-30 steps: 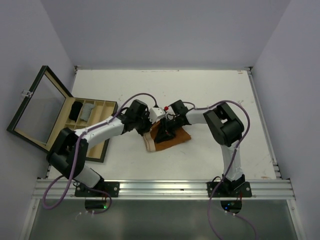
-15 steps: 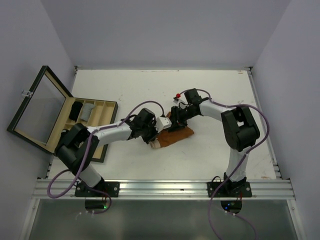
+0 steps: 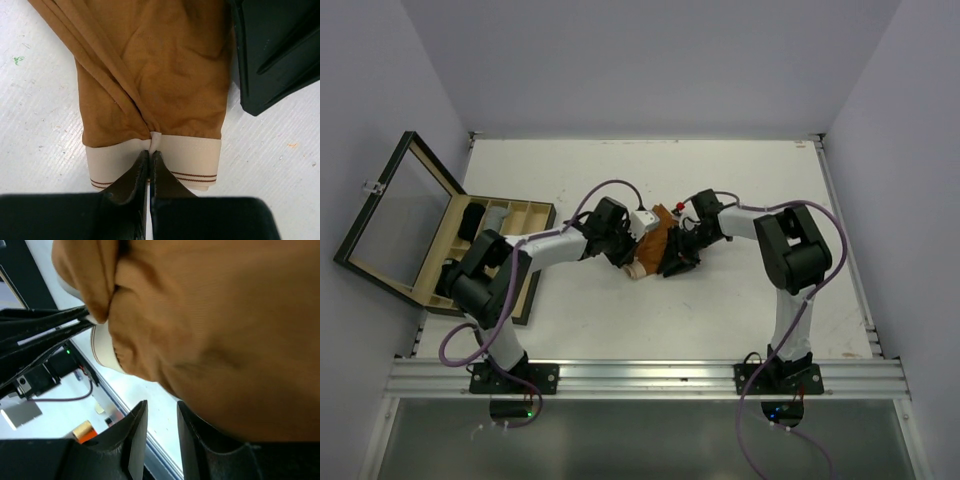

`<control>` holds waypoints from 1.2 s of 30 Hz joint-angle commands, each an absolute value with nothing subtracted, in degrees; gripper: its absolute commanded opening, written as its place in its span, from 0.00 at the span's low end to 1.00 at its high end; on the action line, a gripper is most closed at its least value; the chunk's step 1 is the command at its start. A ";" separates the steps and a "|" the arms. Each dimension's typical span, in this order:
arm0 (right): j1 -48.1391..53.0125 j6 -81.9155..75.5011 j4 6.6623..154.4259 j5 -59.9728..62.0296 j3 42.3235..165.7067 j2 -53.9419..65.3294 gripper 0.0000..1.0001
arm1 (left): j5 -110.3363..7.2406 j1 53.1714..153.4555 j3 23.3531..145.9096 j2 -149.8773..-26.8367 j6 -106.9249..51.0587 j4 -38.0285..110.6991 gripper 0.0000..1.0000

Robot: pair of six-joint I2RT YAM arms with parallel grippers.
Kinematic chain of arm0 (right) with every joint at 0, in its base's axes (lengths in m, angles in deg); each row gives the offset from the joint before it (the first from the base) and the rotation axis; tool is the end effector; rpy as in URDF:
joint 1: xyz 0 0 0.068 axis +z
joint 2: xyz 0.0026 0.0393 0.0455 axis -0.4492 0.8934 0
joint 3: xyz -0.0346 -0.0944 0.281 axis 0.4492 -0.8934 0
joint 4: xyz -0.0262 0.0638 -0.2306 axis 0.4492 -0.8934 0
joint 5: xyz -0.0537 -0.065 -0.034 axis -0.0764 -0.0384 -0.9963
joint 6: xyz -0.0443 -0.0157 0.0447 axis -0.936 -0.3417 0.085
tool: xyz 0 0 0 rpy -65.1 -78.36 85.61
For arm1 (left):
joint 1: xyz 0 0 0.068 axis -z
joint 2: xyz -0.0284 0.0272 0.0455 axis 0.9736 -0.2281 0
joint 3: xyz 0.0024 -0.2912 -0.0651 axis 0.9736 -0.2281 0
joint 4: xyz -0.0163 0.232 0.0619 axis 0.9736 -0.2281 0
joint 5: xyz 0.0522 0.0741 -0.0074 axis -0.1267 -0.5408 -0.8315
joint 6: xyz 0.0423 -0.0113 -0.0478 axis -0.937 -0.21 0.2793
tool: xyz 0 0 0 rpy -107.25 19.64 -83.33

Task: Roll the underwear
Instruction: Fold the underwear

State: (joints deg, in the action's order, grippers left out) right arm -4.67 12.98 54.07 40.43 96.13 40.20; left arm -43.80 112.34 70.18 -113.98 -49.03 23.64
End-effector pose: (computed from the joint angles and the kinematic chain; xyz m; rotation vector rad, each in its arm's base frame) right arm 0.3268 0.1721 0.1459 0.1369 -2.7860 -1.2609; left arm 0.2775 -0.2154 0.1903 1.0799 2.3002 -0.5339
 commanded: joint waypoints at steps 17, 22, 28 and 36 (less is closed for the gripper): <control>-3.84 48.51 86.78 43.75 82.70 32.37 0.16 | -45.31 111.79 70.29 -113.32 -46.90 18.50 0.00; -2.52 54.13 88.69 41.91 78.93 28.51 0.29 | -45.40 111.71 70.21 -113.41 -46.72 18.41 0.00; 0.02 65.72 111.76 35.94 74.01 32.44 0.11 | -45.31 111.71 70.03 -113.76 -46.11 18.94 0.00; 2.66 59.97 103.58 30.67 75.31 35.26 0.01 | -43.82 110.22 70.56 -115.34 -42.86 19.03 0.00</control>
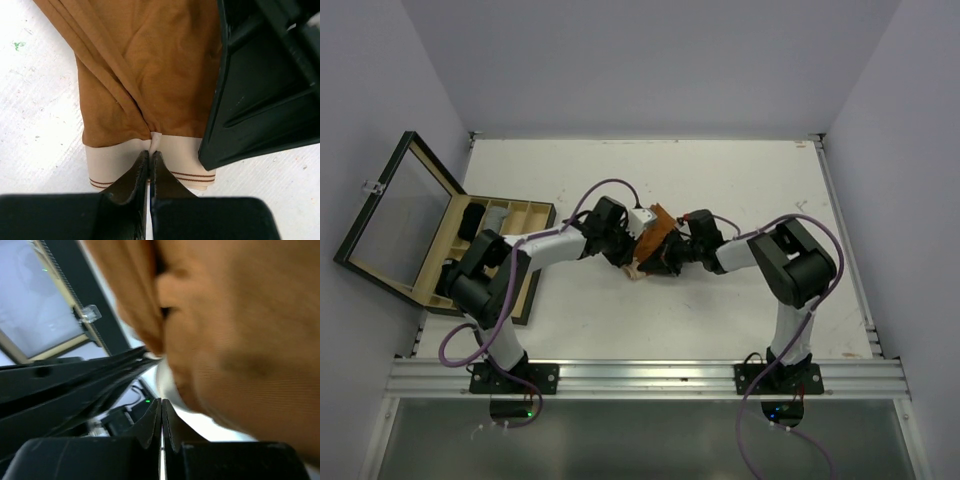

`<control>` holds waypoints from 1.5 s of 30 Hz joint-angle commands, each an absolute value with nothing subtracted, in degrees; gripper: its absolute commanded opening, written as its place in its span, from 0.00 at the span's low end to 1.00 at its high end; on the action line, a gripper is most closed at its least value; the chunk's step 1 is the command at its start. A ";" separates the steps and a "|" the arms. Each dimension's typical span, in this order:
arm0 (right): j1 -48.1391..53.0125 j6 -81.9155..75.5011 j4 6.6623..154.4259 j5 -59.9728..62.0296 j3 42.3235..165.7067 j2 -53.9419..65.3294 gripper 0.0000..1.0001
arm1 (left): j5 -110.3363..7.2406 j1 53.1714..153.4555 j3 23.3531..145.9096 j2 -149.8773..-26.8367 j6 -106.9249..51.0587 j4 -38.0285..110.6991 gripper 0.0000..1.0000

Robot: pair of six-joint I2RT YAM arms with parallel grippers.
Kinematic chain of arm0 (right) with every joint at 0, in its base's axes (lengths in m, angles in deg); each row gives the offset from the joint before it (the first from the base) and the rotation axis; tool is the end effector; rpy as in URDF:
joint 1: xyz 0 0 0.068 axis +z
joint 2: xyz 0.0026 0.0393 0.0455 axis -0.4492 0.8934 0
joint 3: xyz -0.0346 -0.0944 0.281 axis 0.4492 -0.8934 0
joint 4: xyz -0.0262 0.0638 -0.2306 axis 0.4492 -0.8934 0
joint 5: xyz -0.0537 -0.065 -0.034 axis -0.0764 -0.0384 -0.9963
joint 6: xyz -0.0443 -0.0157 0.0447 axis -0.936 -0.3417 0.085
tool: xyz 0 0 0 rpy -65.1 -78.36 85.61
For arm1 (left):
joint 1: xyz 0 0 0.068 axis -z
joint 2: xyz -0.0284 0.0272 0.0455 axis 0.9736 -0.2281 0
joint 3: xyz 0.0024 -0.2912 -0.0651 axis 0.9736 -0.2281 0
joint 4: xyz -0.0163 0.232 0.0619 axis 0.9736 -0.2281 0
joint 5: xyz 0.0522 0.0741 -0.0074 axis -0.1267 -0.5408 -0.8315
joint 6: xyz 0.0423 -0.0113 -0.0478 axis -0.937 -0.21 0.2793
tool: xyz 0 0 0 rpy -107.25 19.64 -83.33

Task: Roll the underwear
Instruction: Fold the underwear

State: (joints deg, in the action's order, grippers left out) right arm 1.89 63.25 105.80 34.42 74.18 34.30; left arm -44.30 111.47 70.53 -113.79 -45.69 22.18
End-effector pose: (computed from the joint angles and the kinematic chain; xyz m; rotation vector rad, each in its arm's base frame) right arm 0.2971 0.1997 0.1424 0.5712 2.6260 1.5988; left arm 0.2798 -0.2100 0.1912 0.9969 2.3609 -0.5376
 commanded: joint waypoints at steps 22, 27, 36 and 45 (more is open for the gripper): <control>0.82 49.47 93.08 35.13 84.64 32.98 0.04 | -44.08 107.75 69.50 -113.67 -41.36 19.03 0.00; 2.05 50.18 93.79 34.43 83.76 35.26 0.05 | -43.99 107.75 69.77 -113.59 -41.62 18.85 0.00; 2.84 48.17 92.92 32.23 83.22 43.00 0.05 | -43.47 107.84 71.52 -109.99 -41.71 17.62 0.00; 2.75 49.56 93.97 31.62 84.02 44.93 0.04 | -36.44 110.74 72.49 -105.41 -40.14 15.68 0.00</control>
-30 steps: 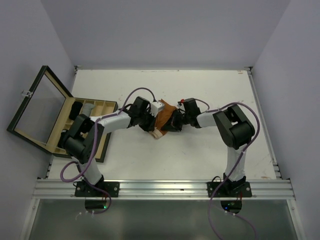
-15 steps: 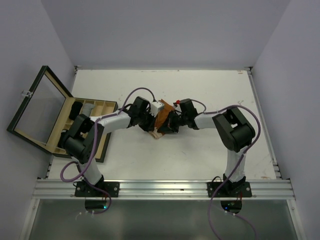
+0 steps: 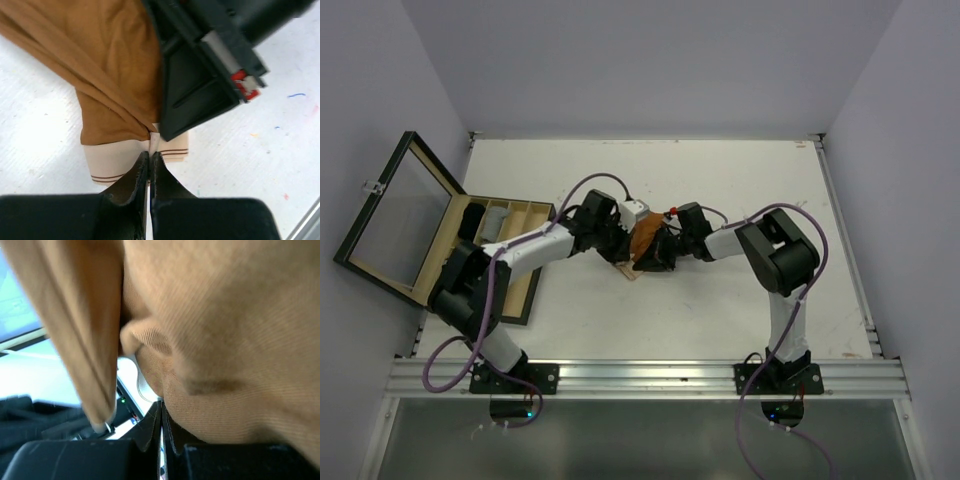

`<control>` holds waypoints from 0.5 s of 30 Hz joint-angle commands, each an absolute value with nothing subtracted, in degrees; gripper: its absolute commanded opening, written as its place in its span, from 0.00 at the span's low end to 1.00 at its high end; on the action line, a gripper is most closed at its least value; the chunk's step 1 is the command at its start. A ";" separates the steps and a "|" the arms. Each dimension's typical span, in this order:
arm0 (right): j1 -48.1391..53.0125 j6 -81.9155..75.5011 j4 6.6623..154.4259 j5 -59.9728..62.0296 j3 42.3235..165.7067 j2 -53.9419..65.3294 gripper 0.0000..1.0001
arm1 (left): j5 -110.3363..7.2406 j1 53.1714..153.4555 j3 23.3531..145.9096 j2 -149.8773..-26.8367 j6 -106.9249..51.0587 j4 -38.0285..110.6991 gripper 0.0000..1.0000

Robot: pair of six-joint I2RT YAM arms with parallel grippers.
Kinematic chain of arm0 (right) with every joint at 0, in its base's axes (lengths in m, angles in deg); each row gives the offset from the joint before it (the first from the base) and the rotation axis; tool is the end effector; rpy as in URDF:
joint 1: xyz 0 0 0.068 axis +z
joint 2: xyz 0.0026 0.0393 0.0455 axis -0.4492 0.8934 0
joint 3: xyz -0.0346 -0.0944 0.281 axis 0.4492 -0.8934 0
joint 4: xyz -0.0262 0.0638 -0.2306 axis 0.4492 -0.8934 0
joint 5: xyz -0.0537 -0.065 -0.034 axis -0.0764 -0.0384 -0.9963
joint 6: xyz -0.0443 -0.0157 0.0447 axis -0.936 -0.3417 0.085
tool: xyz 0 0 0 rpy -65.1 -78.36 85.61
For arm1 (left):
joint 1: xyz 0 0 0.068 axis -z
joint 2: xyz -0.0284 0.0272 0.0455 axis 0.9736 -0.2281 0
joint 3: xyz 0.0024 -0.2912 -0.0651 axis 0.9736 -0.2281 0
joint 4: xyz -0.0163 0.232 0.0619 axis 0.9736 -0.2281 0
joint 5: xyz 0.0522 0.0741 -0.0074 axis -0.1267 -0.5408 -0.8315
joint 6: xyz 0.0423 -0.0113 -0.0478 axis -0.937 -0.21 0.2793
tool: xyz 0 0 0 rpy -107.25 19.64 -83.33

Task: Roll the underwear
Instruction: Fold the underwear

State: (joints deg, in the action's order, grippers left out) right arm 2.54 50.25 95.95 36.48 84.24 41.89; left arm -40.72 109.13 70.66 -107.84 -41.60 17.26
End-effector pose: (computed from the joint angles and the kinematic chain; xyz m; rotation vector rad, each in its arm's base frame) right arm 0.3220 0.2199 0.1241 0.3146 2.7234 1.5179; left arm 0.2712 -0.1912 0.2198 0.8864 2.3882 -0.6305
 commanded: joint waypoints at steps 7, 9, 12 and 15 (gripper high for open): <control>2.75 51.41 96.17 31.80 83.66 45.11 0.04 | -32.57 112.50 70.82 -108.57 -37.41 18.23 0.00; 2.75 51.50 96.17 31.88 83.58 44.94 0.04 | -31.77 112.50 70.73 -110.24 -37.14 19.46 0.00; 2.40 51.41 95.99 31.80 83.40 44.50 0.04 | -32.48 112.58 70.65 -112.17 -37.49 20.52 0.00; 2.05 50.98 95.64 31.71 83.31 44.32 0.04 | -33.17 112.50 68.99 -113.41 -37.84 21.40 0.00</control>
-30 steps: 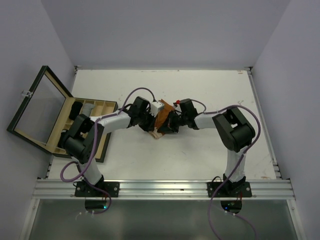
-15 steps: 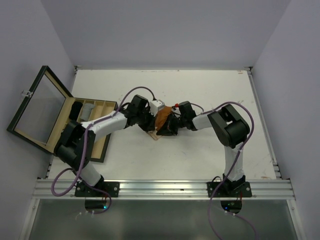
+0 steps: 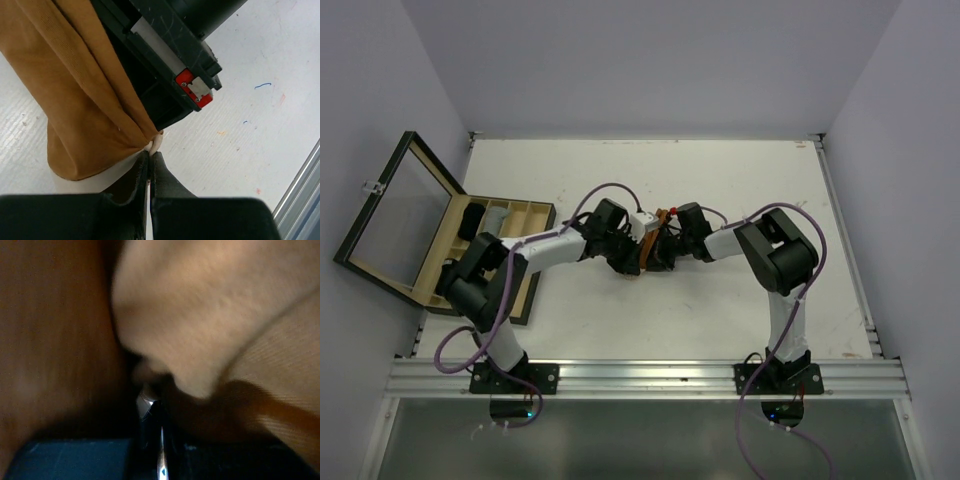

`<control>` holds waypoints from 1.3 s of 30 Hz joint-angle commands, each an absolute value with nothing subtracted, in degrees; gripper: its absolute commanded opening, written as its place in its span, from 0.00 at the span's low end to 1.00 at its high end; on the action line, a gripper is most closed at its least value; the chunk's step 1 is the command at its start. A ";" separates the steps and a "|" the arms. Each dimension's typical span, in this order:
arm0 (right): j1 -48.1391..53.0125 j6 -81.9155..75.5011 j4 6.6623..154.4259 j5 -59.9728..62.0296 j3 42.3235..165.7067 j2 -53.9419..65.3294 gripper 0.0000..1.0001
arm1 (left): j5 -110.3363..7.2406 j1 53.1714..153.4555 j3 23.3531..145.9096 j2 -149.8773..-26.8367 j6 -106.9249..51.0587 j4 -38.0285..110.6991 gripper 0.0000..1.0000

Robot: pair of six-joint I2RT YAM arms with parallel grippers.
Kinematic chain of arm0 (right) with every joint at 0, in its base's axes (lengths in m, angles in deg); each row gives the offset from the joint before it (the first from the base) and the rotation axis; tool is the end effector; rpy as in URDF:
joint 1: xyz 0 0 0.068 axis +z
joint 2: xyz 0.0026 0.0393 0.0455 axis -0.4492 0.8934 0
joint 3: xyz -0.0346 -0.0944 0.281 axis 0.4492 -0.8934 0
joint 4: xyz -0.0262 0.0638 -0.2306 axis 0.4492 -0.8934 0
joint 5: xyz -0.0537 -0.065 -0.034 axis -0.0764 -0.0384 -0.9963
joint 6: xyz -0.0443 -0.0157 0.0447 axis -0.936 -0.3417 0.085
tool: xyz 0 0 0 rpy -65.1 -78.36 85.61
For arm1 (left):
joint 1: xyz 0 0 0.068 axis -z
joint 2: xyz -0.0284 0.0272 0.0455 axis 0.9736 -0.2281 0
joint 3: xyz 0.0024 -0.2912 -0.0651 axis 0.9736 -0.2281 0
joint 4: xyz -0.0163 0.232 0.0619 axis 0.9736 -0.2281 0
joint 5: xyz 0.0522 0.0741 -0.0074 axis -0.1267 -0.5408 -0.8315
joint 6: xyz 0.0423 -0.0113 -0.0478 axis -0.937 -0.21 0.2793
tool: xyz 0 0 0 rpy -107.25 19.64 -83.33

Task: Roll the underwear
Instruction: Fold the underwear

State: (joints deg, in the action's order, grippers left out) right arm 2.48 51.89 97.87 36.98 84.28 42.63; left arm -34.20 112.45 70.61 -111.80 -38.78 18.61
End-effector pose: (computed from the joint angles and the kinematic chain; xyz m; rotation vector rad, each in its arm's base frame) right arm 0.3245 0.2211 0.1223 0.3353 2.7113 1.5444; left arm 0.2627 -0.2153 0.2012 0.9526 2.4322 -0.8088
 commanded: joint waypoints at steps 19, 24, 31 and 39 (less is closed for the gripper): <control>1.70 46.14 89.23 31.18 85.16 44.67 0.04 | -39.15 109.60 71.61 -107.70 -44.34 18.68 0.00; 1.79 46.49 89.49 31.27 85.16 44.85 0.05 | -39.86 109.60 70.83 -107.87 -44.61 18.76 0.00; 1.70 47.11 89.84 31.53 84.89 44.67 0.05 | -37.57 110.39 70.38 -110.95 -41.62 22.45 0.00; 1.70 47.54 90.45 31.36 84.54 44.76 0.05 | -35.73 110.83 67.84 -113.32 -40.04 24.91 0.00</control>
State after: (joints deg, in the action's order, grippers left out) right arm 2.06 49.31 94.94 36.61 85.68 42.63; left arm -37.68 110.31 69.37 -112.19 -41.56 21.37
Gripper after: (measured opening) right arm 0.048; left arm 0.022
